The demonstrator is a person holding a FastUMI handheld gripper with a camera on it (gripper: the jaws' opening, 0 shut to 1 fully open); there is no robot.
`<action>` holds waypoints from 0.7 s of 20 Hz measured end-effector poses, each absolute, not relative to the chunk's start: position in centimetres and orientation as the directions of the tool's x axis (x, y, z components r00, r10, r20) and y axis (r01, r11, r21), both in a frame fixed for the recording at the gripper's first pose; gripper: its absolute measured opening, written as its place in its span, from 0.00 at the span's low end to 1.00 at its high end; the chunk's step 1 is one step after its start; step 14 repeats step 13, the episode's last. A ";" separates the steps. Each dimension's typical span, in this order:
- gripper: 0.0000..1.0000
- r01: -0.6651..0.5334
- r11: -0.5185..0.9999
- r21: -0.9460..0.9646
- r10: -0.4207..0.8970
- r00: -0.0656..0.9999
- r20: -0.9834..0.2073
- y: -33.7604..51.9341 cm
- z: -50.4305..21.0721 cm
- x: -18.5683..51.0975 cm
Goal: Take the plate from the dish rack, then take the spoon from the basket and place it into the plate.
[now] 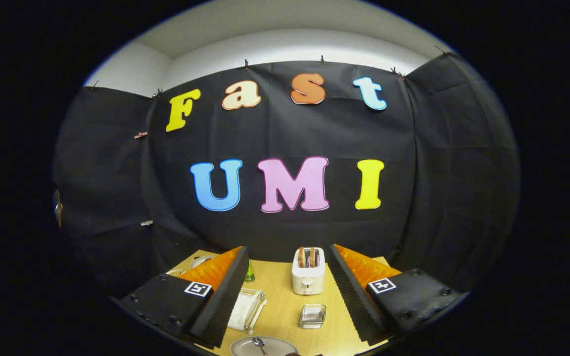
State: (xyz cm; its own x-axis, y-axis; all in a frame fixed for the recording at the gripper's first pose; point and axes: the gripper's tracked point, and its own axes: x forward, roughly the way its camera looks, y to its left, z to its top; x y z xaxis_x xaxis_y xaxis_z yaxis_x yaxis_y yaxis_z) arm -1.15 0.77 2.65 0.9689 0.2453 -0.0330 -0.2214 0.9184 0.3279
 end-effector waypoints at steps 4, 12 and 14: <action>0.98 -0.186 0.936 0.299 0.201 0.979 -0.020 -0.3 2.4 -1.6; 0.99 -0.177 0.932 0.318 0.206 0.977 -0.059 0.3 1.2 -2.1; 0.99 -0.174 0.931 0.320 0.204 0.977 -0.061 0.3 1.2 -2.2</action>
